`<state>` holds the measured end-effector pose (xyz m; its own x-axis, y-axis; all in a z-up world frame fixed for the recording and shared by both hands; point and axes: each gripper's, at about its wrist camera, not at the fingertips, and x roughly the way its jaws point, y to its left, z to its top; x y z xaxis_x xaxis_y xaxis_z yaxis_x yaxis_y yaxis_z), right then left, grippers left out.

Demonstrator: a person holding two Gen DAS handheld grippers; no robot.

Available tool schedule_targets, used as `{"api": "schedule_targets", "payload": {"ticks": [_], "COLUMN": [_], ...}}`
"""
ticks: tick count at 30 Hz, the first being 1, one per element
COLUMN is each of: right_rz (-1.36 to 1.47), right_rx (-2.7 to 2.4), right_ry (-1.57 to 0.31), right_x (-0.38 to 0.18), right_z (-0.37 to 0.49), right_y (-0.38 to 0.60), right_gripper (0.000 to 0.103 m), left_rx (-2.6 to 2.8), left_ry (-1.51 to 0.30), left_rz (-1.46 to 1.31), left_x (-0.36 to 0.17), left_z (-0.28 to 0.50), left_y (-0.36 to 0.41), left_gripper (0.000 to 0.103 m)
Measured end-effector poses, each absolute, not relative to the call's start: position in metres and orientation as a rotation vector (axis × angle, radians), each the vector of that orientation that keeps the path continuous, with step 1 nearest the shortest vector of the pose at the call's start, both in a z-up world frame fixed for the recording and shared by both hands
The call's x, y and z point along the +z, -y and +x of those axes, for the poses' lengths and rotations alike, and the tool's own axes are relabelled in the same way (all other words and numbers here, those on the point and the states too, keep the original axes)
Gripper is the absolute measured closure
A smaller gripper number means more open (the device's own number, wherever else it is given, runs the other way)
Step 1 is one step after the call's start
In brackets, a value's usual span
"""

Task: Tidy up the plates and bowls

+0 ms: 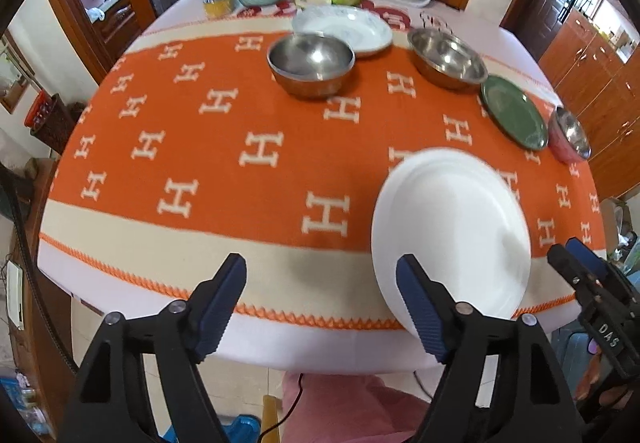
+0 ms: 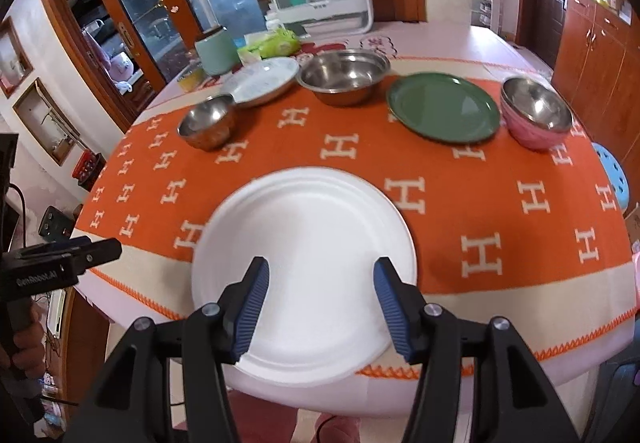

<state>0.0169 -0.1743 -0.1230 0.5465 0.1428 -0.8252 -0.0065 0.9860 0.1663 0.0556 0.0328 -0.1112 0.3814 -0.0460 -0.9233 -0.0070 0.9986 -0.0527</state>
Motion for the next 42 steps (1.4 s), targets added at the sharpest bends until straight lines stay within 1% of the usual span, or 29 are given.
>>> {"api": "schedule_targets", "payload": {"ticks": [6, 9, 18, 22, 33, 37, 42], "right_rz": [0.167, 0.181, 0.256, 0.301, 0.399, 0.423, 0.451], "right_rx": [0.094, 0.067, -0.016, -0.049, -0.148, -0.153, -0.164], "right_ry": [-0.963, -0.96, -0.933, -0.916, -0.877, -0.874, -0.871], "right_x": [-0.107, -0.101, -0.084, -0.078, -0.064, -0.06, -0.058], "right_z": [0.041, 0.056, 0.109, 0.134, 0.186, 0.203, 0.227], "right_y": [0.157, 0.146, 0.106, 0.088, 0.054, 0.049, 0.046], "right_gripper": [0.048, 0.048, 0.048, 0.043, 0.038, 0.033, 0.032], "left_rx": [-0.034, -0.034, -0.122, -0.153, -0.237, -0.266, -0.303], "left_ry": [-1.145, -1.136, -1.09, -1.071, -1.037, -1.024, -1.013], "left_rz": [-0.013, 0.023, 0.12, 0.148, 0.197, 0.192, 0.179], "left_x": [-0.083, -0.073, -0.046, -0.036, -0.023, -0.022, -0.024], "left_z": [0.085, 0.1, 0.162, 0.188, 0.268, 0.297, 0.327], "left_y": [-0.049, -0.056, -0.092, -0.111, -0.165, -0.174, -0.175], "left_gripper": [0.022, 0.019, 0.018, 0.018, 0.018, 0.018, 0.018]}}
